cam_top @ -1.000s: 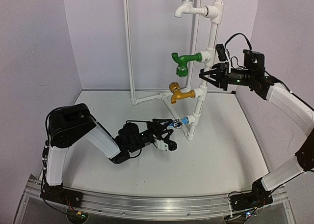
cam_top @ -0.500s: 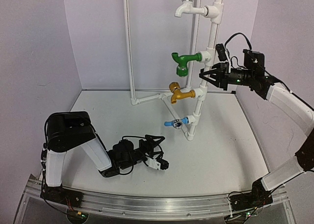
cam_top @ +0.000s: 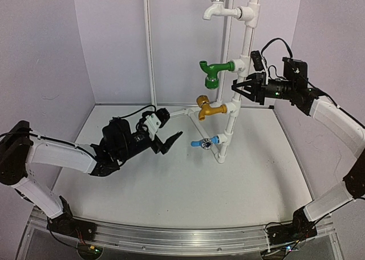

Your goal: Install the water faucets

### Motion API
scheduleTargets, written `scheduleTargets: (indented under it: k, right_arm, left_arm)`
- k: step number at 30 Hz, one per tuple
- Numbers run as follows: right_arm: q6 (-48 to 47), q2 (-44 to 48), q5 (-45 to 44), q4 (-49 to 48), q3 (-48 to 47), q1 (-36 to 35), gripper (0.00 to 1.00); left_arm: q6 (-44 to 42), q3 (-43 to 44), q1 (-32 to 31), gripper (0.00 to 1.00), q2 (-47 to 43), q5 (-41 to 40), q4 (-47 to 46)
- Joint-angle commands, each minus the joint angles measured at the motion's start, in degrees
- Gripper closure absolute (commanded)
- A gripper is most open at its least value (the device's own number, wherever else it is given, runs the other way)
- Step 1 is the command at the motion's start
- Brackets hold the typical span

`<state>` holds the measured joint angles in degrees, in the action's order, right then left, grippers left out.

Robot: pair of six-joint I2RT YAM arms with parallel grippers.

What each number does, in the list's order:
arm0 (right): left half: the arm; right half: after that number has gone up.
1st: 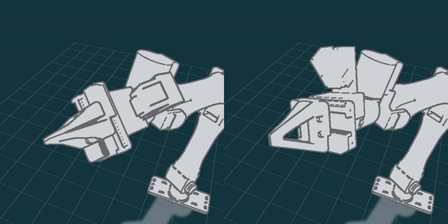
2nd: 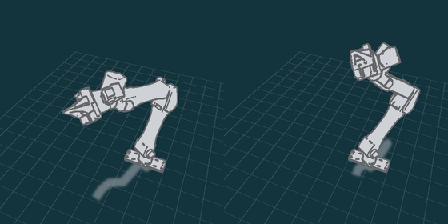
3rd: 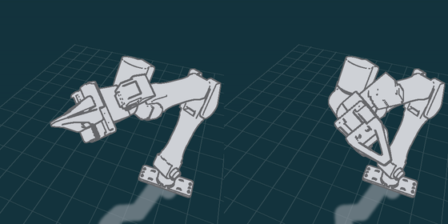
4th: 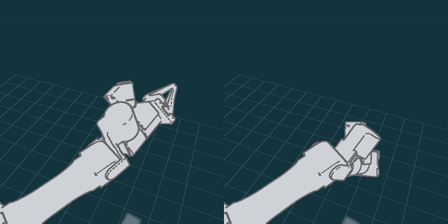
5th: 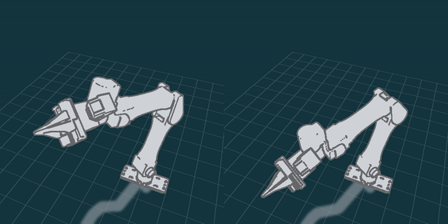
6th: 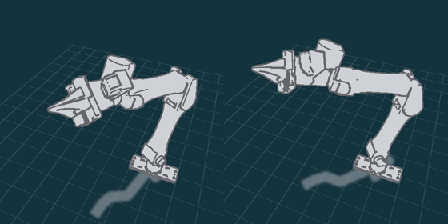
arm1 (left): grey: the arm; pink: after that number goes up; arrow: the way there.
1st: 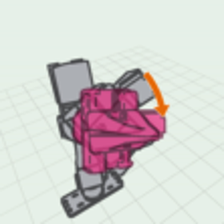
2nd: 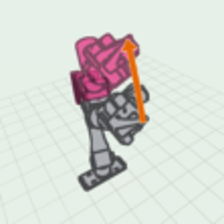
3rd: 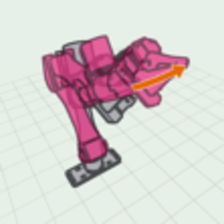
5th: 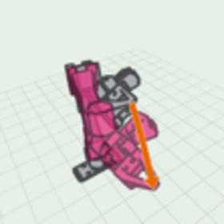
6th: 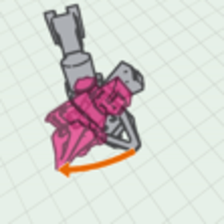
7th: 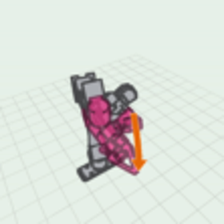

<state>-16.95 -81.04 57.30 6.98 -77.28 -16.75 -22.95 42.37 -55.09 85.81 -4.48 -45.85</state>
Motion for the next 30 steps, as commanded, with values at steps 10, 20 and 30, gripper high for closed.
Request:
scheduleTargets:
  k: [10,20,30]
  right_arm:
    - [1.83,-2.19,-4.76,10.19,-0.12,0.21,1.00]
    - [1.74,-2.18,-4.56,10.21,0.02,0.17,1.00]
    - [1.57,-1.96,-4.71,10.24,0.36,0.18,1.00]
  left_arm:
    - [19.42,11.81,-1.35,0.28,8.44,-1.23,14.66]
    - [17.10,18.05,-2.17,0.29,13.72,-1.94,14.43]
    - [10.12,20.10,-4.09,0.27,16.16,3.35,14.42]
